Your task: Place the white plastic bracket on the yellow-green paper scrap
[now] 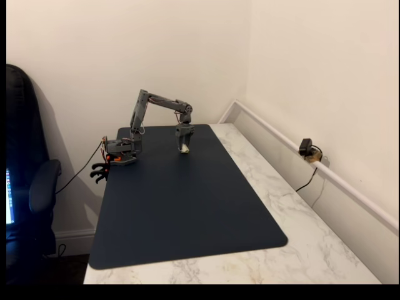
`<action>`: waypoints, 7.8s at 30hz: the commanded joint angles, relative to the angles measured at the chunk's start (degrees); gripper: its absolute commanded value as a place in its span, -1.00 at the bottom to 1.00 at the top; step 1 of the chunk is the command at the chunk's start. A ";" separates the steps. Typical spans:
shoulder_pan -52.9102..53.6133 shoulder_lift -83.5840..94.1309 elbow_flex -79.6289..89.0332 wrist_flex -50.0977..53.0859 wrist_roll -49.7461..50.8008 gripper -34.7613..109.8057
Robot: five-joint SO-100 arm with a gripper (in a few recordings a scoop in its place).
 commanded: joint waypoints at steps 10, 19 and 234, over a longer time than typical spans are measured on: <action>0.35 1.67 -2.11 0.97 -0.35 -0.09; 0.00 11.25 -1.49 5.62 0.79 0.00; -9.14 121.64 82.79 -7.91 -38.85 -0.52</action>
